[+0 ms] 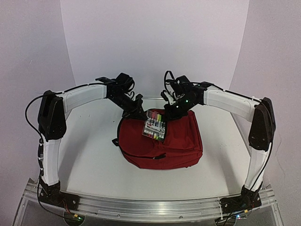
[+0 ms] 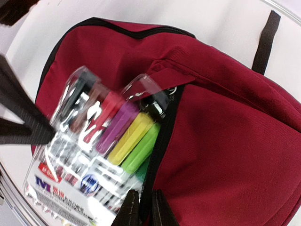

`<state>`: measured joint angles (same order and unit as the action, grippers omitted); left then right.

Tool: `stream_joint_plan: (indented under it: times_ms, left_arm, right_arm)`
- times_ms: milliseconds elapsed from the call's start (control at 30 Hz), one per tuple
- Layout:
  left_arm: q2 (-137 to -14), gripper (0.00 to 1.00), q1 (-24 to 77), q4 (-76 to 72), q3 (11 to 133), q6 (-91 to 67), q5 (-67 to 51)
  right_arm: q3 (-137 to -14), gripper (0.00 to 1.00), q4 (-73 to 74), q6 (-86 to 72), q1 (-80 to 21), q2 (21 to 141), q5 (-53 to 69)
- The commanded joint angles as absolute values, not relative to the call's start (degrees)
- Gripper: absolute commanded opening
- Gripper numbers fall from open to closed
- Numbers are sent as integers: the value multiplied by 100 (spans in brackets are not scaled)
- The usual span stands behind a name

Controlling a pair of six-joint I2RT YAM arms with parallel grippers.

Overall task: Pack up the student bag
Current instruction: Place the stationery in the student bag.

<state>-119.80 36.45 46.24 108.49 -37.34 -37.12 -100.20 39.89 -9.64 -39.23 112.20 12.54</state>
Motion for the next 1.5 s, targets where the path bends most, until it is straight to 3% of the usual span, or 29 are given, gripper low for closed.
stream_joint_plan:
  times_ms: [0, 133, 333, 467, 633, 800, 833, 900, 967, 1100, 1200, 1467]
  left_arm:
    - [-11881, 0, 3648, 4541, 11192, -3754, -3146]
    - [-11722, 0, 3659, 3931, 10875, -4042, -2776]
    - [-11772, 0, 3804, 3568, 10762, -3953, -2225]
    - [-11758, 0, 3950, 3329, 10572, -3932, -1922]
    - [-11479, 0, 4067, 2588, 9808, -4104, -2081]
    - [-11309, 0, 4069, 1484, 9111, -4464, -3221]
    - [-11296, 0, 4070, 1344, 9023, -4544, -3373]
    - [-11258, 0, 4071, 1219, 8897, -4617, -3553]
    - [-11242, 0, 4069, 1224, 8860, -4639, -3572]
    - [-11350, 0, 4067, 1141, 8871, -4753, -3809]
    - [-11453, 0, 4070, 835, 8872, -4885, -4148]
    - [-11728, 0, 4070, 804, 8927, -5011, -4924]
  right_arm:
    - [-9740, 7, 3926, -892, -3983, 10697, 1370]
    - [-9514, 7, 3953, -927, -3985, 10630, 1565]
    - [-9419, 16, 3996, -967, -3980, 10629, 1953]
    - [-9433, 0, 3995, -1038, -3978, 10634, 2252]
    - [-9620, 0, 3980, -1017, -3971, 10696, 2271]
    - [-9751, 1, 3983, -1000, -3837, 10640, 2332]
    - [-9803, 8, 3990, -977, -3742, 10613, 2454]
    - [-9924, 45, 4004, -882, -3472, 10499, 2637]
    - [-9871, 63, 4031, -779, -3131, 10338, 2806]
    - [-9240, 87, 4177, -767, -2273, 10072, 3401]
    - [-8748, 93, 4413, -502, -1817, 10078, 3762]
    - [-7943, 95, 4469, -74, -1672, 10228, 4449]
